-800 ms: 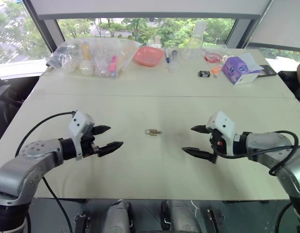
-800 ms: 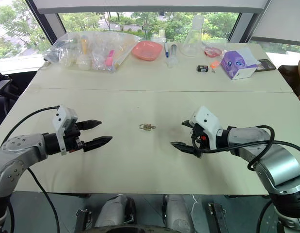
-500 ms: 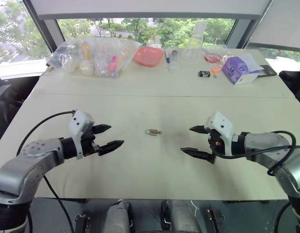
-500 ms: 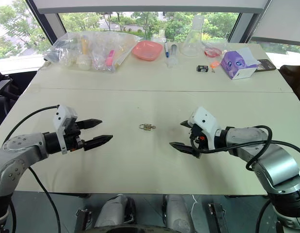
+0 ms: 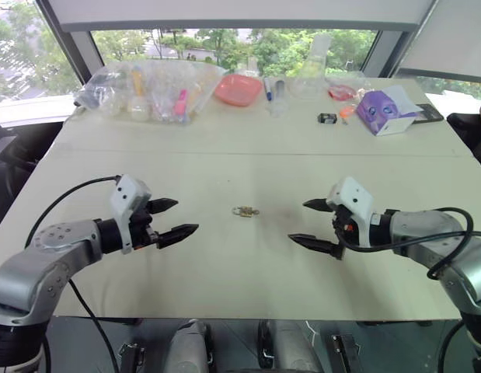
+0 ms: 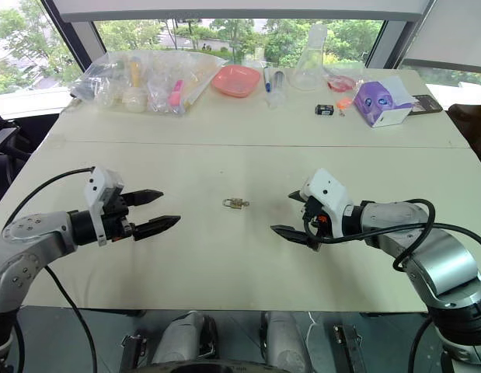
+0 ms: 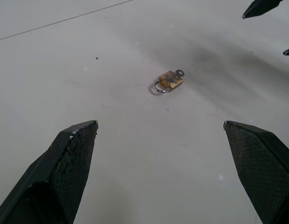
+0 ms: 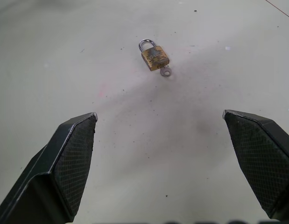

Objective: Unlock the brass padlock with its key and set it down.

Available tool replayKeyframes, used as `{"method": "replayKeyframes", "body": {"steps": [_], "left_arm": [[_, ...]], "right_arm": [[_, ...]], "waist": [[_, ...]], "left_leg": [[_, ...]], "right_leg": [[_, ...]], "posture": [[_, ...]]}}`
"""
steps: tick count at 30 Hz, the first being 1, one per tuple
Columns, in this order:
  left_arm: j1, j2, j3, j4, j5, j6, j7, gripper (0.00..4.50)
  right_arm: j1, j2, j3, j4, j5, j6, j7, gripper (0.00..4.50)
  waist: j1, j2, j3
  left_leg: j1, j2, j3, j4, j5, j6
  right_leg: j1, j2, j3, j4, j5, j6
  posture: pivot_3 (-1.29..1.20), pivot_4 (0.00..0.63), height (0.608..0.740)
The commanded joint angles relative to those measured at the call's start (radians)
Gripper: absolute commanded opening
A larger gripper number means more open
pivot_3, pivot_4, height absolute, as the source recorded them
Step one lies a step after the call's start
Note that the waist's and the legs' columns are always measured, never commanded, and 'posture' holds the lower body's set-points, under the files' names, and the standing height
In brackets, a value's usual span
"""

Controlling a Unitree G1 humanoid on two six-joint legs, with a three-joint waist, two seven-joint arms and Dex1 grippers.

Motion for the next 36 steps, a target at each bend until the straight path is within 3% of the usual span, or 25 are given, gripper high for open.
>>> {"method": "replayKeyframes", "body": {"steps": [1,8,14,18,22,29,36], "left_arm": [[-0.022,0.033,0.011,0.016,0.011,-0.023,-0.034,4.5],[-0.096,0.089,-0.037,0.077,0.05,-0.055,-0.13,4.5],[-0.451,0.128,-0.359,0.343,0.27,-0.26,-0.464,4.5],[-0.639,0.028,-0.507,0.562,0.369,-0.349,-0.611,4.5],[-0.75,-0.119,-0.638,0.843,0.533,-0.554,-0.68,4.5],[-0.909,-0.329,-0.642,1.183,0.66,-0.776,-0.627,4.5],[-0.954,-0.432,-0.645,1.366,0.745,-0.922,-0.63,4.5]], "right_arm": [[-0.021,0.007,-0.002,-0.015,0.004,0.008,-0.01,4.46],[-0.021,0.012,0.004,-0.031,0.012,0.017,-0.014,4.46],[-0.082,0.03,0.047,-0.073,0.057,0.06,-0.003,4.46],[-0.088,0.067,0.072,-0.07,0.036,0.061,-0.046,4.46],[-0.044,0.094,0.098,-0.085,-0.019,0.051,-0.115,4.46],[-0.014,0.138,0.083,-0.126,-0.019,0.083,-0.194,4.46],[0.02,0.159,0.068,-0.14,-0.024,0.076,-0.236,4.46]], "waist": [[0.0,0.0,0.0],[0.001,0.0,0.0],[0.007,0.0,0.0],[0.005,0.0,0.0],[0.005,0.0,0.0],[0.003,-0.001,0.0],[0.001,-0.001,0.0]], "left_leg": [[0.0,0.0,0.0,0.0,0.0,0.0],[0.0,0.0,0.0,0.0,0.0,0.0],[0.0,-0.001,0.0,0.001,0.0,0.0],[-0.001,-0.001,0.002,0.001,0.0,0.0],[-0.002,-0.001,0.002,0.001,0.0,0.0],[-0.006,-0.001,-0.001,0.003,0.0,0.0],[-0.007,-0.001,-0.002,0.003,0.0,0.001]], "right_leg": [[0.0,0.0,0.0,0.0,0.0,0.0],[0.0,0.0,0.0,0.0,0.0,0.0],[0.001,0.0,-0.002,0.0,0.0,0.0],[0.001,0.001,-0.003,-0.001,0.0,0.0],[0.0,0.001,-0.004,-0.001,0.0,0.0],[-0.001,0.001,-0.005,-0.001,0.0,0.0],[-0.001,0.001,-0.005,-0.001,0.0,0.001]], "posture": [[0.0,0.15,0.74],[0.0,0.15,0.74],[0.0,0.15,0.74],[0.0,0.15,0.74],[0.0,0.15,0.74],[0.0,0.15,0.74],[0.0,0.15,0.74]]}}
